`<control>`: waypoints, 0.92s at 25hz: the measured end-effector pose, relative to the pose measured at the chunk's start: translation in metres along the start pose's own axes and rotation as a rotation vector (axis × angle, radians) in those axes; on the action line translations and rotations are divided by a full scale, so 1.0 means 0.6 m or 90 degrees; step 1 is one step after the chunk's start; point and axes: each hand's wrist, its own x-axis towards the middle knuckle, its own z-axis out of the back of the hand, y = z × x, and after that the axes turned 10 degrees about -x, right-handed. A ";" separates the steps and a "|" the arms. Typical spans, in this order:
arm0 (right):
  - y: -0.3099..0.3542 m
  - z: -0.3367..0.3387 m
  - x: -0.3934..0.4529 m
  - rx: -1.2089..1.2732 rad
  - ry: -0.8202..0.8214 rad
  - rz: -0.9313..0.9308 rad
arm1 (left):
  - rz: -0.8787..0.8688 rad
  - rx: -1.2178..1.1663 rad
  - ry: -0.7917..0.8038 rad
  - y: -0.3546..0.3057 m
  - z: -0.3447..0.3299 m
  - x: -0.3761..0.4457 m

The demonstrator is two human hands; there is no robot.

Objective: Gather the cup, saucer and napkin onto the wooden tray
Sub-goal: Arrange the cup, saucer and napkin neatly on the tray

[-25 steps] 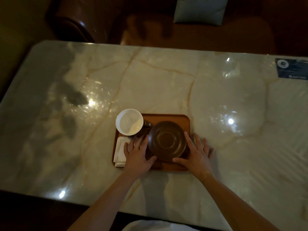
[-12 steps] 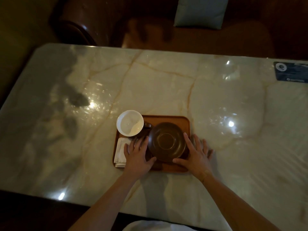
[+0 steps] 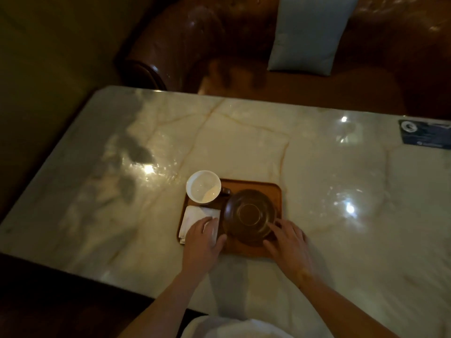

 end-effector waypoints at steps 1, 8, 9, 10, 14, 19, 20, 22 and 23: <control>0.004 0.003 -0.006 -0.016 -0.002 0.024 | 0.005 -0.015 -0.001 0.004 0.010 -0.007; 0.045 0.024 -0.007 -0.092 0.115 0.129 | 0.039 0.075 0.324 0.064 0.112 0.016; 0.056 0.025 -0.004 -0.104 0.125 0.135 | 0.035 0.108 0.377 0.076 0.129 0.027; 0.069 0.026 -0.002 -0.113 0.135 0.133 | 0.031 0.132 0.423 0.086 0.145 0.037; 0.127 0.025 0.002 -0.175 0.166 0.128 | 0.006 0.224 0.533 0.135 0.193 0.069; 0.211 0.001 0.005 -0.198 0.136 0.108 | -0.180 0.348 0.493 0.187 0.219 0.099; 0.227 -0.007 0.004 -0.185 0.116 0.098 | -0.215 0.341 0.473 0.197 0.221 0.103; 0.249 -0.020 0.004 -0.156 0.077 0.080 | -0.258 0.313 0.435 0.211 0.219 0.108; 0.256 -0.024 0.004 -0.152 0.062 0.076 | -0.269 0.295 0.416 0.216 0.217 0.109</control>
